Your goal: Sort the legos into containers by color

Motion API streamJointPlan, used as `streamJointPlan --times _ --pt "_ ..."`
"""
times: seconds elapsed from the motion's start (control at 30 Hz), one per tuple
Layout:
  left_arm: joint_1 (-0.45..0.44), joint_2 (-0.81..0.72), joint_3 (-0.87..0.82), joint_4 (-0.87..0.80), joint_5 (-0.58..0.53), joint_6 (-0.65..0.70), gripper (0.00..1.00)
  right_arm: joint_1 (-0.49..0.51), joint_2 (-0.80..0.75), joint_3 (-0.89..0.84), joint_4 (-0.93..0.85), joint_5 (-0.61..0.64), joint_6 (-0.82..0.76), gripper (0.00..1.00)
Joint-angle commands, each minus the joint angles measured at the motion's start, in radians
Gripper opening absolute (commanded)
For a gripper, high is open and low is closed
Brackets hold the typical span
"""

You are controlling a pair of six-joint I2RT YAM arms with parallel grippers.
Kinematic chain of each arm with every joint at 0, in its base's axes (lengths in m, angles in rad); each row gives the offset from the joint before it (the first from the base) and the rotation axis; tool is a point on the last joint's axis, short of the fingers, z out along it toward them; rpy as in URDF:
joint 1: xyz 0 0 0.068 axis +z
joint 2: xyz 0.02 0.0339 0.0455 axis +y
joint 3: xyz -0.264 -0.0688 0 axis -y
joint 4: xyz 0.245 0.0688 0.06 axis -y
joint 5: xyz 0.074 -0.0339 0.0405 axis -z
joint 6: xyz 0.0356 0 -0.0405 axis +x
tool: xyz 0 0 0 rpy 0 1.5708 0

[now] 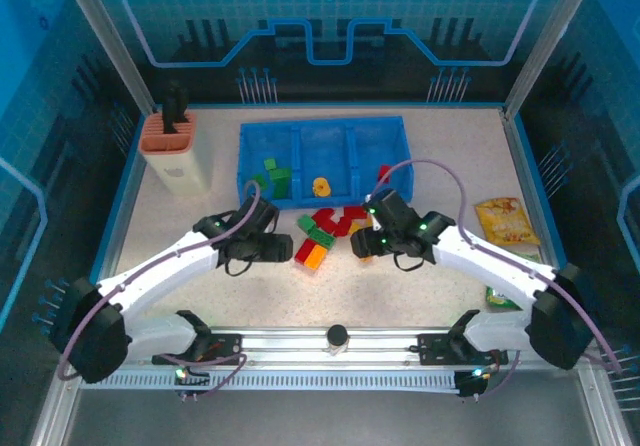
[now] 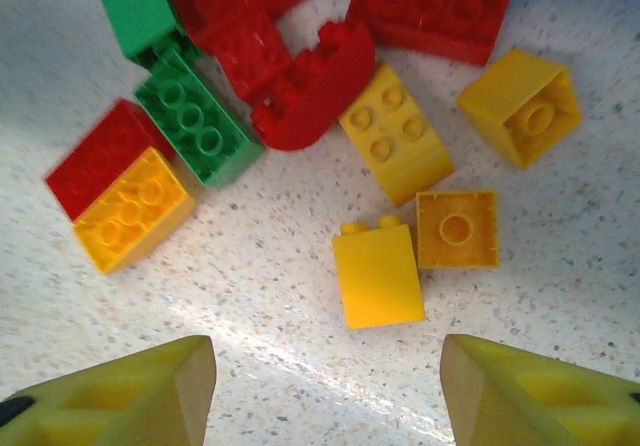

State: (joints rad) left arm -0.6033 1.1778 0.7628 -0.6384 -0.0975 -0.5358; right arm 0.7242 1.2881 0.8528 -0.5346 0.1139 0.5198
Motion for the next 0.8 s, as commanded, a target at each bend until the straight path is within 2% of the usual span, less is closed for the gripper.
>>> streamJointPlan --times 0.0,0.1,0.33,0.57,0.7,0.77 --pt "-0.016 -0.071 -0.060 0.051 0.018 -0.085 0.75 0.028 0.081 0.015 -0.036 0.055 0.008 0.58" --pt "-0.029 -0.099 -0.088 0.048 0.019 -0.096 0.75 0.052 0.141 0.020 -0.016 0.068 0.021 0.55" --pt "-0.040 -0.118 -0.124 0.046 0.005 -0.099 0.75 0.081 0.253 0.079 -0.055 0.188 0.060 0.55" --pt "-0.042 -0.134 -0.128 0.046 -0.001 -0.101 0.75 0.090 0.349 0.121 -0.045 0.167 0.050 0.55" --pt "-0.041 -0.139 -0.125 0.036 -0.013 -0.095 0.75 0.112 0.376 0.137 -0.052 0.179 0.056 0.49" --pt "-0.042 -0.141 -0.123 0.031 -0.019 -0.090 0.75 0.123 0.381 0.144 -0.058 0.186 0.061 0.42"
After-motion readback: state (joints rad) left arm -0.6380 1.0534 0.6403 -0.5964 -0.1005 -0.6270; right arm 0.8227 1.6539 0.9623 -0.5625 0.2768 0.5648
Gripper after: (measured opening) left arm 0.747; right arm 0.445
